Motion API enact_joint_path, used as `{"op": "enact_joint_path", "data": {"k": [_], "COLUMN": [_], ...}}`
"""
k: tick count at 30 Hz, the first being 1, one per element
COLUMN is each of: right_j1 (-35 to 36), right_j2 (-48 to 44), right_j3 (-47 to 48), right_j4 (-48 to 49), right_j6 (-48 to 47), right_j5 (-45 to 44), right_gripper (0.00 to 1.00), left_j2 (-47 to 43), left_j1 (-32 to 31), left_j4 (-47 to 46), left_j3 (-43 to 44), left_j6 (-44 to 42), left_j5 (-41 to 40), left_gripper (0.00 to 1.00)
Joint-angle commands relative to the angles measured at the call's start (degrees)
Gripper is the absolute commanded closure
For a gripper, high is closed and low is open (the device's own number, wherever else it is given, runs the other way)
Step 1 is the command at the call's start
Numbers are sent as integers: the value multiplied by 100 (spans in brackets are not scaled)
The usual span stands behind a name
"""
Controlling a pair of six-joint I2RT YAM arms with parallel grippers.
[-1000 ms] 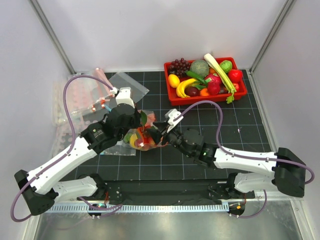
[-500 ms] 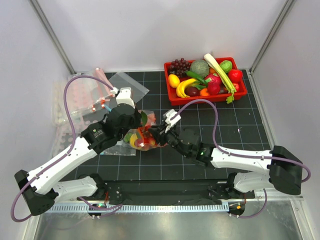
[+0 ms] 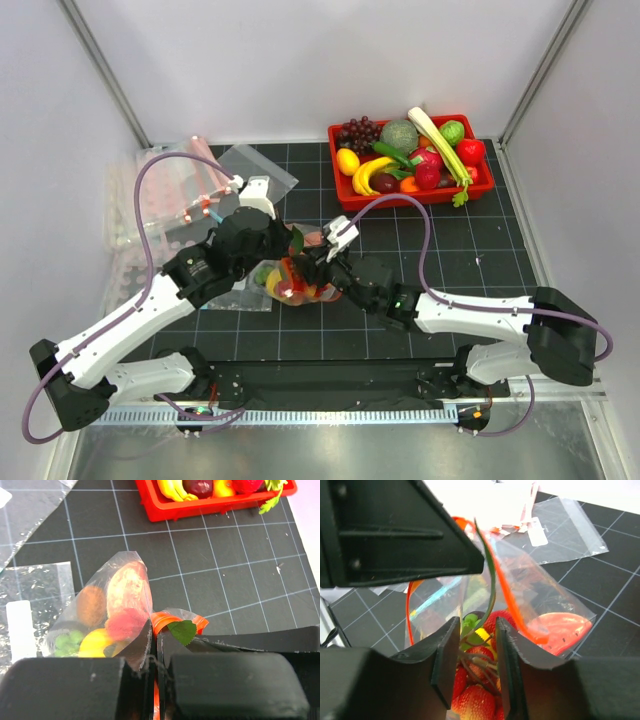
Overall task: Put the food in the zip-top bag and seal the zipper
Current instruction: Place the fake fruit in the zipper food storage bag.
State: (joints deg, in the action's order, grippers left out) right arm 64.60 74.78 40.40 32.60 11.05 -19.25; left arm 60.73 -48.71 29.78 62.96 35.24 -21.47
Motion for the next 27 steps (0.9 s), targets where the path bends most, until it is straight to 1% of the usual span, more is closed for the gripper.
{"op": "enact_joint_path", "data": {"k": [1, 3, 13, 15, 17, 19, 20, 23, 27], "right_j1": [-70, -79, -79, -79, -88, -79, -79, -53, 26], "right_j2": [-16, -51, -184, -131, -70, 123, 229, 580, 994], "right_j3": [214, 179, 126, 152, 222, 249, 266, 371, 574], "right_j4": [422, 458, 379, 326, 221, 159, 168, 177, 54], "right_j6": [126, 108, -15, -33, -68, -59, 2, 81, 81], "right_j5": [-273, -325, -536, -545, -510, -379, -335, -246, -255], "right_gripper": [61, 64, 64, 70, 82, 85, 89, 93, 93], "left_j2": [-123, -166, -228, -255, -316, -368, -430, -535, -571], "left_j1": [19, 19, 10, 10, 10, 10, 10, 10, 10], "left_j4": [-543, -578, -640, -649, -640, -631, -614, -605, -605], "left_j3": [-12, -55, -108, -117, -108, -126, -135, -161, -170], "left_j6": [-132, -167, -185, -185, -193, -211, -211, -229, -255], "left_j5": [223, 275, 302, 302, 258, 118, 39, -163, -164], "left_gripper": [97, 97, 96, 96, 96, 97, 97, 97, 97]}}
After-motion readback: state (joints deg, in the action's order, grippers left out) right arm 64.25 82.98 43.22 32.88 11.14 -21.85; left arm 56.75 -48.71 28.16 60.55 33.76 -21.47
